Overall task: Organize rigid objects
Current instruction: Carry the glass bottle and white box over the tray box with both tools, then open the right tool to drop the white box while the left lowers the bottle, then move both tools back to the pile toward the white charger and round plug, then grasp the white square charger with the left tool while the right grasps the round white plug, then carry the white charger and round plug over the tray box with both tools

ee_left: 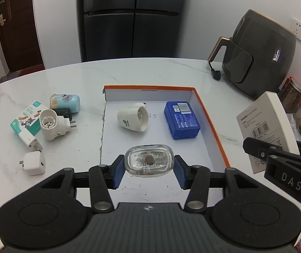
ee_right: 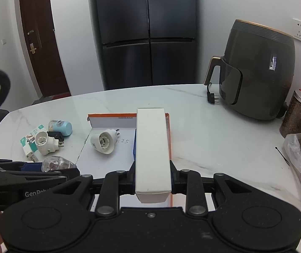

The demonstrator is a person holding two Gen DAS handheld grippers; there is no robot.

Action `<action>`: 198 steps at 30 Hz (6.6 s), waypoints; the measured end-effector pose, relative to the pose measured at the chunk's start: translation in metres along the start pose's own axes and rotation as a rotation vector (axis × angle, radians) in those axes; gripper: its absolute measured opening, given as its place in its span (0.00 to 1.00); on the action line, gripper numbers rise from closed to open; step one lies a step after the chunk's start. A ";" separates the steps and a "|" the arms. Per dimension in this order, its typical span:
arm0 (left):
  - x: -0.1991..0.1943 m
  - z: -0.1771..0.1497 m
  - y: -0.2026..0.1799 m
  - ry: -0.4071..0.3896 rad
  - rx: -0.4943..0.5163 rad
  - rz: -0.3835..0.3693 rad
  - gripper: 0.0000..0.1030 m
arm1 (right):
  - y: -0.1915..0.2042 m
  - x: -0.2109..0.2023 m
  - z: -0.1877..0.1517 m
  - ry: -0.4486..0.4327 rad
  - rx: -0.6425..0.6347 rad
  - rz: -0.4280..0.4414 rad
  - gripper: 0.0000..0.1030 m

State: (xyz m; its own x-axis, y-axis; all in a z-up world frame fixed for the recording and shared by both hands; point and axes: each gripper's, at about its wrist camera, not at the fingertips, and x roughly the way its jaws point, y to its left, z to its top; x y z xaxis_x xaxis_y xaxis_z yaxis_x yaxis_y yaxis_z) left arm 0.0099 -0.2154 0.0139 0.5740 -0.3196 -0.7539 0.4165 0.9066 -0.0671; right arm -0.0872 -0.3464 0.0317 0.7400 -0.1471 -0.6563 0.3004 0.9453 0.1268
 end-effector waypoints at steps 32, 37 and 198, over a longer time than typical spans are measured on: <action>0.024 0.003 0.017 0.085 0.022 -0.027 0.48 | 0.017 0.039 0.001 0.081 0.018 -0.023 0.31; 0.031 0.006 0.018 0.093 0.025 -0.039 0.48 | 0.019 0.046 0.005 0.091 0.014 -0.034 0.31; -0.016 -0.017 0.241 -0.022 -0.217 0.124 0.56 | 0.231 0.097 0.007 0.120 -0.187 0.197 0.84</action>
State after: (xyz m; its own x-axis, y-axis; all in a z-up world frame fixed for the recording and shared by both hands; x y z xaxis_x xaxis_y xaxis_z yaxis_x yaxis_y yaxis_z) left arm 0.0887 0.0130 -0.0014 0.6272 -0.2057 -0.7512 0.1822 0.9765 -0.1152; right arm 0.0584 -0.1445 0.0027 0.6936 0.0698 -0.7170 0.0331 0.9912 0.1285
